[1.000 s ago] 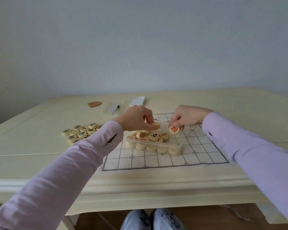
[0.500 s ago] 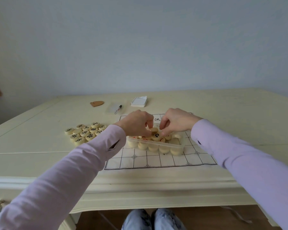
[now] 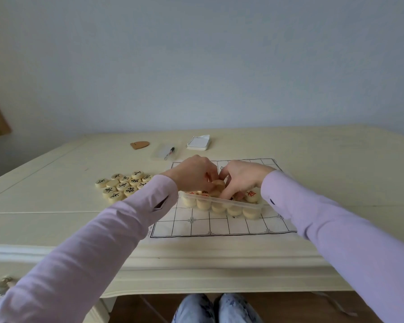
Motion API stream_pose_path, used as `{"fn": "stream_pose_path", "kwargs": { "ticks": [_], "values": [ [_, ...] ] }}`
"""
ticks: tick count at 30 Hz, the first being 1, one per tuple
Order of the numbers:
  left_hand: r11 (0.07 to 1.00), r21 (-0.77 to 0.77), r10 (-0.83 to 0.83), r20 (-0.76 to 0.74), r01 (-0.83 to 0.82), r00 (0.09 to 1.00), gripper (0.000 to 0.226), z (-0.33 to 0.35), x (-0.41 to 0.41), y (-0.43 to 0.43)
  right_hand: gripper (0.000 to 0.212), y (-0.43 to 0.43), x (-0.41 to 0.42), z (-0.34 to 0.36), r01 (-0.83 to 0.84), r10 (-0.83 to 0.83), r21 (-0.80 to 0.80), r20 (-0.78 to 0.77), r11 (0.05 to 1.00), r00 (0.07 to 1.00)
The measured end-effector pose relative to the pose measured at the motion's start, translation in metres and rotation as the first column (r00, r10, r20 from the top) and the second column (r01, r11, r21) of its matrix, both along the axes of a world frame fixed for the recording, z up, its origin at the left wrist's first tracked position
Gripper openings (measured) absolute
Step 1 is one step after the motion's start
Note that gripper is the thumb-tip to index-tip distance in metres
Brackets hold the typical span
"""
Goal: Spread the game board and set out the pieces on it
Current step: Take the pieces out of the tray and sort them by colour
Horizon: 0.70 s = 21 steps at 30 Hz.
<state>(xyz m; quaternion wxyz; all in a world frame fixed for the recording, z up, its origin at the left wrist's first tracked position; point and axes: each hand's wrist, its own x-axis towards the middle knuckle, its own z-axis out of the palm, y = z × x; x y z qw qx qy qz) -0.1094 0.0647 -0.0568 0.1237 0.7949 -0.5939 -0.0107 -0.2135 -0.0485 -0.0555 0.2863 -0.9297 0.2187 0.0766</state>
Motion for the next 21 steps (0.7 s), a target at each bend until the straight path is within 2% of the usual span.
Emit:
{"fn": "stream_pose_path", "kwargs": {
  "ticks": [3,7,10,14,17,21],
  "values": [
    [0.997,-0.069,0.025,-0.084,-0.031,0.996,0.005,0.0,0.005,0.002,0.05,0.001,-0.003,0.004,-0.002,0.001,-0.005,-0.031,1.0,1.0],
    [0.978,-0.178,0.091,-0.125,-0.113,0.988,0.016,0.0,0.015,0.006,0.064,0.003,-0.005,0.006,0.023,-0.023,-0.01,-0.017,1.0,1.0],
    [0.949,-0.246,0.161,-0.157,-0.196,0.974,0.018,0.003,0.024,0.011,0.048,0.003,-0.004,0.004,0.023,-0.024,-0.032,-0.024,0.999,0.999],
    [0.932,-0.292,0.148,-0.232,-0.214,0.961,0.016,0.009,0.033,0.026,0.019,0.004,-0.006,0.009,0.028,-0.028,-0.041,-0.002,0.999,1.0],
    [0.929,-0.295,0.167,-0.201,-0.223,0.965,0.012,0.011,0.043,0.041,0.014,0.006,-0.001,0.019,0.068,-0.068,0.001,0.156,0.998,0.985],
    [0.892,-0.302,0.272,-0.234,-0.336,0.933,0.013,0.01,0.062,0.065,0.008,0.028,0.018,0.027,0.016,-0.091,0.219,0.337,0.976,0.937]
  ]
}}
